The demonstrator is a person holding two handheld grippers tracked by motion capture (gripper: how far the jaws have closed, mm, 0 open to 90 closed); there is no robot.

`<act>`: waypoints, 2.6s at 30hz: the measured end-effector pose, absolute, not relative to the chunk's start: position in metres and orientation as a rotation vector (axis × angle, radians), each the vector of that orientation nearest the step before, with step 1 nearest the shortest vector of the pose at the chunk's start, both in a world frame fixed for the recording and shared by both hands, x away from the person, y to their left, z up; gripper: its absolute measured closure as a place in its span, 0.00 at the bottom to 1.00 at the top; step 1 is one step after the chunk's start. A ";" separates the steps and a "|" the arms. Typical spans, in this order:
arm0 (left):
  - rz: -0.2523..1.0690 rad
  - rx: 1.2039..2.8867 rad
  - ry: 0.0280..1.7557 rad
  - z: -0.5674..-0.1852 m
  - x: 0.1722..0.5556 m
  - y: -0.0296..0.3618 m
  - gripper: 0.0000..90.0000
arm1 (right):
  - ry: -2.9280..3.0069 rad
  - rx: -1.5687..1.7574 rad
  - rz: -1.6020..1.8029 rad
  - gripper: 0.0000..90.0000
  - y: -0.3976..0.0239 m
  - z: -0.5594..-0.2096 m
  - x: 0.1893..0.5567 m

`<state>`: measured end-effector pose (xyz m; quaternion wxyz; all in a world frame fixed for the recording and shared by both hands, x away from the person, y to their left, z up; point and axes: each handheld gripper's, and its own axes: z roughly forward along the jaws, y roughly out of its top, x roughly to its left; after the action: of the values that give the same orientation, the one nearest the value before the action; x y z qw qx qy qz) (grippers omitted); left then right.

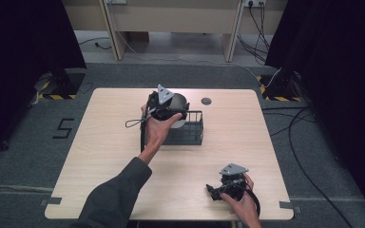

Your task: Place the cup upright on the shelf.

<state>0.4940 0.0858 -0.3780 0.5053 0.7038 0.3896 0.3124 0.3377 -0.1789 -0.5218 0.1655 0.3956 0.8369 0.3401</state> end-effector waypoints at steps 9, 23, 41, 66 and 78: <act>0.762 1.679 0.977 -0.386 0.496 0.086 0.07 | 2.384 1.125 0.972 0.01 -0.179 -0.522 0.338; 0.784 1.680 1.004 -0.397 0.499 0.086 0.07 | 2.389 1.123 0.970 0.01 -0.179 -0.522 0.337; 0.789 1.698 1.000 -0.414 0.501 0.086 0.07 | 2.392 1.114 0.969 0.01 -0.179 -0.522 0.337; 0.763 1.751 0.986 -0.430 0.505 0.090 0.06 | 2.393 1.113 0.973 0.01 -0.178 -0.522 0.337; 0.754 1.757 0.951 -0.425 0.505 0.093 0.06 | 2.395 1.112 0.972 0.01 -0.178 -0.522 0.337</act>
<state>0.5051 0.0932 -0.4254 0.4821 0.7210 0.3900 0.3094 0.3368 -0.1778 -0.5217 0.1633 0.3901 0.8397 0.3407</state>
